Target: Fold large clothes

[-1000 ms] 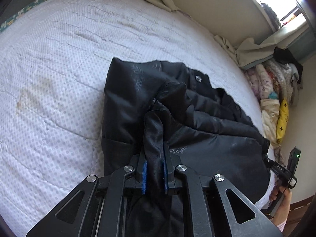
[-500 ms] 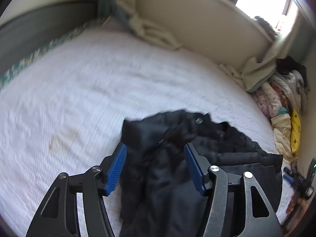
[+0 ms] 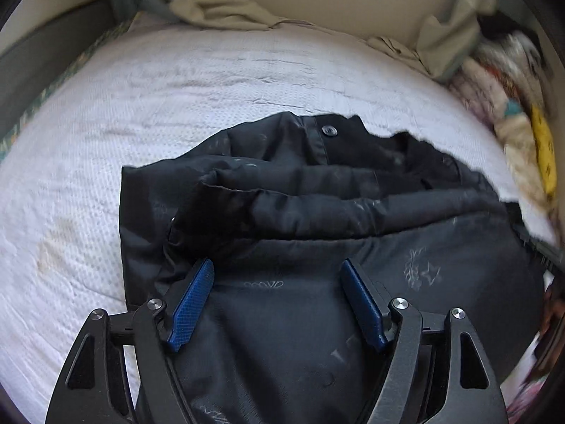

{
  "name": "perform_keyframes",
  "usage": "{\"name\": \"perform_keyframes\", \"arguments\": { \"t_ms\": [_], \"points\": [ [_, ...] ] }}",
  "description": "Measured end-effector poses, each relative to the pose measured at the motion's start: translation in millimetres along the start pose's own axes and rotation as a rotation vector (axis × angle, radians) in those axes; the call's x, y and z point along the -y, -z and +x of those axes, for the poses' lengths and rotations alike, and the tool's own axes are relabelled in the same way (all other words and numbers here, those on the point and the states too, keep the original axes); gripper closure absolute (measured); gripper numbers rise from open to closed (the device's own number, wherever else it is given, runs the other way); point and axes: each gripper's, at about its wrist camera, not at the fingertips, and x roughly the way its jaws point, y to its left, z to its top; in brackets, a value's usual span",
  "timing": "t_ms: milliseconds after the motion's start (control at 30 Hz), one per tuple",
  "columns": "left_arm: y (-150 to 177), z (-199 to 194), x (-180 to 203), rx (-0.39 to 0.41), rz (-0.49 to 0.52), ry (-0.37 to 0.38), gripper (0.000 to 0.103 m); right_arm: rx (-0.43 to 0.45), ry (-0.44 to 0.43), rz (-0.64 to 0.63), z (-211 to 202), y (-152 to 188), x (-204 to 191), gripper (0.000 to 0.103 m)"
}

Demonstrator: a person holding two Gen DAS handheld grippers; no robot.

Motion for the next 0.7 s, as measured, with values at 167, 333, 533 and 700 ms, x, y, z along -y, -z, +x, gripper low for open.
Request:
{"name": "perform_keyframes", "arguments": {
  "t_ms": [167, 333, 533, 700],
  "points": [
    [11, 11, -5, 0.007, 0.001, 0.01, 0.024, 0.0, -0.021, 0.018, 12, 10, 7, 0.083],
    [13, 19, -5, 0.037, -0.009, 0.005, 0.024, 0.057, 0.02, -0.032, 22, 17, -4, 0.084],
    [18, 23, -2, 0.081, -0.013, 0.001, 0.023, 0.101, 0.021, -0.034, 28, 23, -4, 0.084],
    [21, 26, 4, 0.141, 0.009, -0.028, 0.022, 0.103, 0.011, -0.02, 31, 20, -3, 0.084]
  ]
}}
